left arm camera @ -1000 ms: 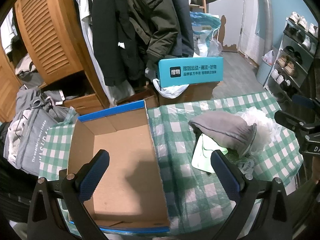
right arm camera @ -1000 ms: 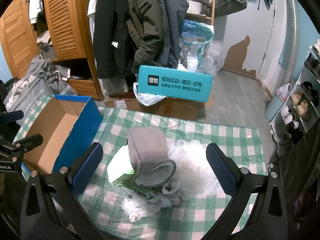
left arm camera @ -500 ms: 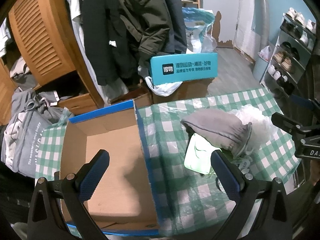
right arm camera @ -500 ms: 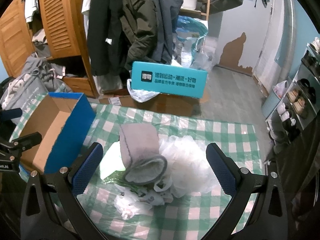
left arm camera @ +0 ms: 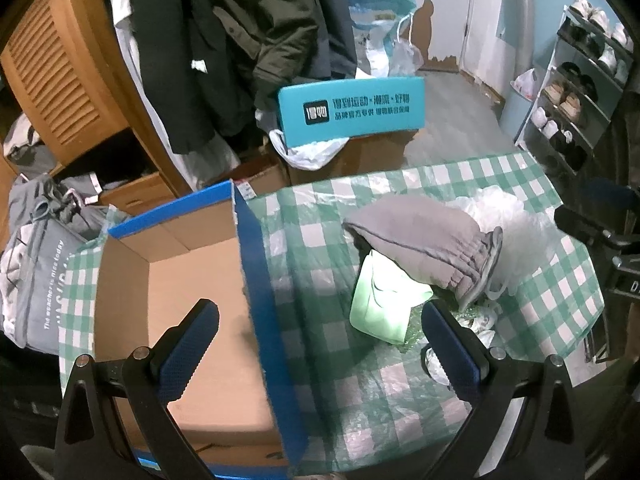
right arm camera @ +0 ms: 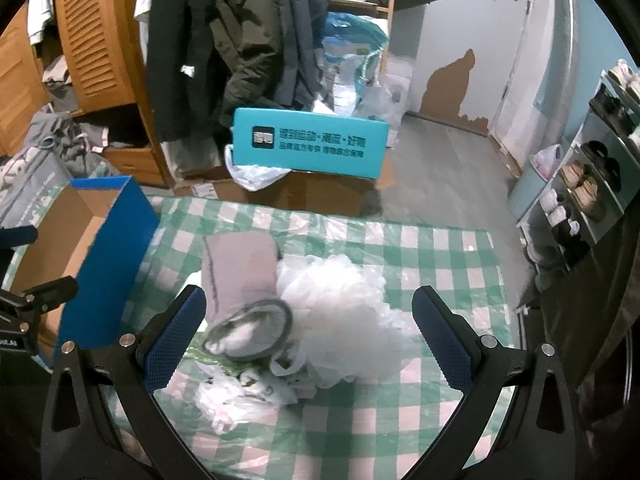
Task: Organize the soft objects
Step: 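Reach the left tool to the grey towel while the right tool reaches the white bath puff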
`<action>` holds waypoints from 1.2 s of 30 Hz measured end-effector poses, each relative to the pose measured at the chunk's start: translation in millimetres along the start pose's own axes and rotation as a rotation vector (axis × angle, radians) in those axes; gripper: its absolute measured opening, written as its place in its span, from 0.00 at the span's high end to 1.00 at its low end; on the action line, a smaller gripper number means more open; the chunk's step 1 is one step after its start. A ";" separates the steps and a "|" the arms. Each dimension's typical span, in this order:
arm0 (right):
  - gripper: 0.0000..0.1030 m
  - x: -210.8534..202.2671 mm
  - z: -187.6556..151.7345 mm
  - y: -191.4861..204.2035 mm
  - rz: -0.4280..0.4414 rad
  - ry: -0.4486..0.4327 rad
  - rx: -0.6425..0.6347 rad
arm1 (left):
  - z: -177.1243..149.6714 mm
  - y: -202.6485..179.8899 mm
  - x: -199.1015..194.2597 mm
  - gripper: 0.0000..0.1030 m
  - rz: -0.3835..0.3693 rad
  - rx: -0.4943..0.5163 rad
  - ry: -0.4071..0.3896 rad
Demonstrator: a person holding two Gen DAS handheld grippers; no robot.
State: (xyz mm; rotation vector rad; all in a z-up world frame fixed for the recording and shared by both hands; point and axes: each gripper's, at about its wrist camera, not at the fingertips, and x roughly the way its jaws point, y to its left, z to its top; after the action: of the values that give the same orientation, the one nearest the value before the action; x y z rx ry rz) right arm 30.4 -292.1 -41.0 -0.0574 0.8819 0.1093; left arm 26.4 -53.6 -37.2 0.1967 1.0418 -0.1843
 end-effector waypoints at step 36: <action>0.02 109.3 7.4 -53.2 0.006 0.230 0.086 | 50.5 -44.7 90.6 0.01 -0.057 0.024 0.184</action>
State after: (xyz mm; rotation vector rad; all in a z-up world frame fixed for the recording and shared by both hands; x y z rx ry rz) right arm 111.4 -336.3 -120.5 0.0136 1.1151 0.0710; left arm 102.4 -114.6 -94.5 0.2093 1.2296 -0.2334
